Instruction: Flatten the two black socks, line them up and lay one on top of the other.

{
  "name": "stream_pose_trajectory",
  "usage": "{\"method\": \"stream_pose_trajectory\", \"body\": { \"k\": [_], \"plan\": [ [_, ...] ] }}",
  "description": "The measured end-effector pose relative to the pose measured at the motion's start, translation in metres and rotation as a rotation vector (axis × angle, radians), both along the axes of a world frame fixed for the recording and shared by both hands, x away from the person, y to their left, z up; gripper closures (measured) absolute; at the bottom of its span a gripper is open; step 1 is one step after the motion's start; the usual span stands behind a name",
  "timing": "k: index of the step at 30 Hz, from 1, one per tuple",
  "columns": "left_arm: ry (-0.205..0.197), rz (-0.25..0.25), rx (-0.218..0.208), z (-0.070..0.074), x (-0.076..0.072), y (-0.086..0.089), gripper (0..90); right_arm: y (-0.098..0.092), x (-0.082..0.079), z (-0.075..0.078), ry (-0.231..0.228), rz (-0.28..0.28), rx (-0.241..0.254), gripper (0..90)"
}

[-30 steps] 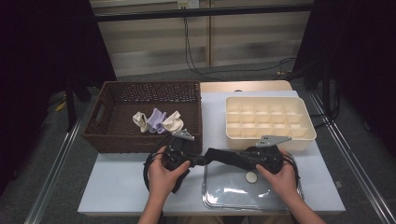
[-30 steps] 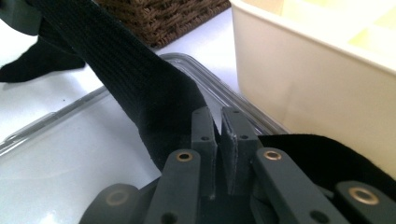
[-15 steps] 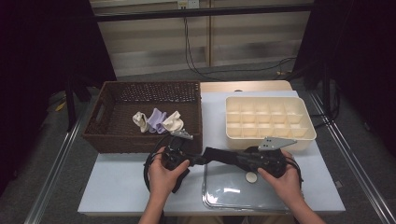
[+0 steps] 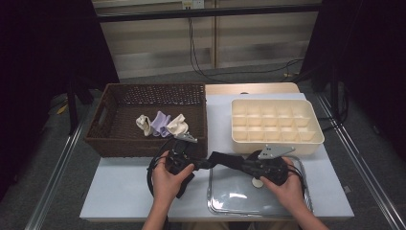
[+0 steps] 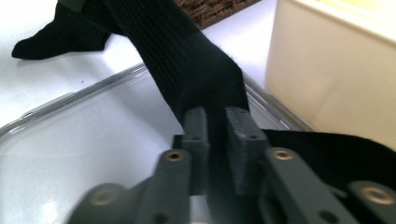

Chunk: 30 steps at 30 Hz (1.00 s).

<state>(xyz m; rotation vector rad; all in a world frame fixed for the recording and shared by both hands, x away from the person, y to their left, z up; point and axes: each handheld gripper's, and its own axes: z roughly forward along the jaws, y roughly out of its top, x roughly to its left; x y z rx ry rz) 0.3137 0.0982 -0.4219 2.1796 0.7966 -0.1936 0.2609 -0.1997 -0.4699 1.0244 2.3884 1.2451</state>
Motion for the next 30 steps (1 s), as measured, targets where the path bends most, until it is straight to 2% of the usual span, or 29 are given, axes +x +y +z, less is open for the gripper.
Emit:
{"method": "stream_pose_trajectory", "body": {
  "k": [2, 8, 13, 18, 23, 26, 30],
  "plan": [
    [0.000, 0.002, -0.008, 0.001, 0.000, 0.000, 83.9, -0.003, 0.000, 0.003, -0.006, 0.001, 0.006, 86.8],
    [-0.008, -0.007, -0.009, 0.006, -0.002, 0.002, 83.7, -0.009, -0.003, 0.016, -0.020, 0.003, 0.036, 87.0],
    [-0.001, 0.009, -0.019, 0.006, -0.003, 0.004, 83.6, -0.011, -0.008, 0.021, -0.016, 0.016, 0.047, 87.0],
    [0.005, 0.021, -0.009, 0.002, 0.000, 0.006, 81.6, -0.012, -0.004, 0.019, -0.003, 0.008, 0.055, 86.7],
    [0.001, 0.050, 0.023, -0.007, 0.005, 0.007, 72.6, -0.009, 0.007, 0.013, -0.002, -0.024, 0.035, 82.6],
    [0.000, 0.057, 0.013, -0.010, 0.005, 0.007, 68.2, -0.008, 0.012, 0.011, -0.004, -0.036, 0.014, 79.1],
    [-0.012, 0.051, 0.013, -0.009, 0.003, 0.005, 67.1, -0.009, 0.012, 0.009, -0.003, -0.045, 0.024, 73.9]
  ]
}}
